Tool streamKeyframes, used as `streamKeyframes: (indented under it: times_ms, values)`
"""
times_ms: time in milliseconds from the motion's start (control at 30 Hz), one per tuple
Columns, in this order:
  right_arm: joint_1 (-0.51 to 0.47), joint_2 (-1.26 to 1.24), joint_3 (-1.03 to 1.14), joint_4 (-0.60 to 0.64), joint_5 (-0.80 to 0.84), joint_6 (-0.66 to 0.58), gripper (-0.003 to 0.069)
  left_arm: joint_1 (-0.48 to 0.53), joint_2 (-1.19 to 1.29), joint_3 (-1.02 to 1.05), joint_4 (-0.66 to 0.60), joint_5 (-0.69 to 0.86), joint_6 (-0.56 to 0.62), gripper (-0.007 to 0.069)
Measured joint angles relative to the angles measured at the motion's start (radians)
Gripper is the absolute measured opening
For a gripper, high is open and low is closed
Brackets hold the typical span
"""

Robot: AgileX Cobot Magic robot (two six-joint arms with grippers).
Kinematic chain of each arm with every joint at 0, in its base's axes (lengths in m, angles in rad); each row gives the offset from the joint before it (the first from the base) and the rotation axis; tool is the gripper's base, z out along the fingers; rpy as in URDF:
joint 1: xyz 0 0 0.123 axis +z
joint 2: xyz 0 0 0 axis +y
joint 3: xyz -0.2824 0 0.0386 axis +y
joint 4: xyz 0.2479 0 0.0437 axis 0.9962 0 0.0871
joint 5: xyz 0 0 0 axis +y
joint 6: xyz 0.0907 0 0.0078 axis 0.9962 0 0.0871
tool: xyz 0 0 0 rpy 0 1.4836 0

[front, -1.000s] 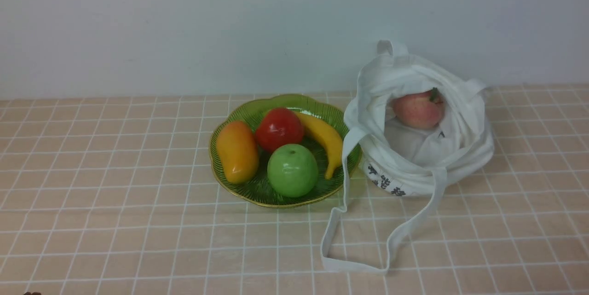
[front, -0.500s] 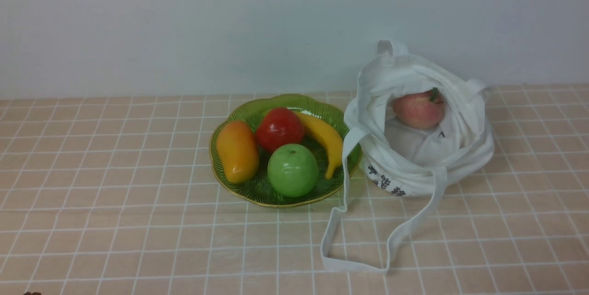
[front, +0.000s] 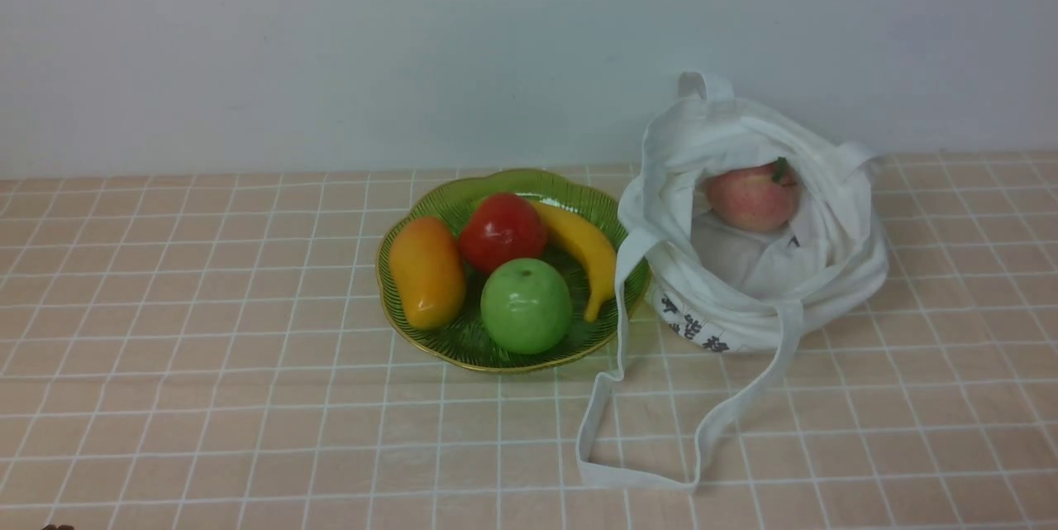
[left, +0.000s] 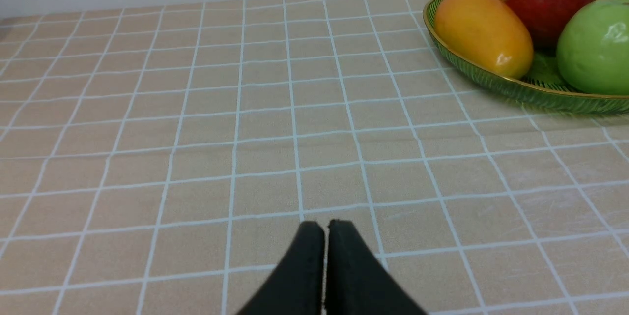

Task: Take the fruit out of the bag on the brown coffee tablecloth and place them on the plate.
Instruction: 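Reach into the cloth bag and grasp the peach with the right gripper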

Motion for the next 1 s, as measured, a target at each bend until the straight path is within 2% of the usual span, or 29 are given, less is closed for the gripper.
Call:
streamKeyframes:
  times_ms: [500, 600, 633, 800, 900, 1000]
  values:
    - [0.000, 0.000, 0.000, 0.013, 0.000, 0.016, -0.0013, 0.000, 0.000, 0.000, 0.000, 0.000, 0.002, -0.0008]
    - [0.000, 0.000, 0.000, 0.124, -0.007, 0.102, -0.0013, 0.000, 0.000, 0.000, 0.000, 0.000, 0.005, -0.0008]
    - [0.000, 0.000, 0.001, 0.228, -0.020, 0.145, -0.0013, 0.000, 0.000, 0.000, 0.000, 0.000, 0.005, -0.0008]
    - [0.000, 0.000, 0.002, 0.482, -0.078, 0.230, -0.0013, 0.000, 0.000, 0.000, 0.000, 0.000, 0.005, -0.0008]
    - [0.000, 0.000, 0.002, 0.547, -0.110, 0.240, -0.0013, 0.000, 0.000, 0.000, 0.000, 0.000, 0.005, -0.0008]
    - [0.000, 0.000, 0.002, 0.560, -0.129, 0.240, -0.0013, 0.000, 0.000, 0.000, 0.000, 0.000, 0.005, -0.0008]
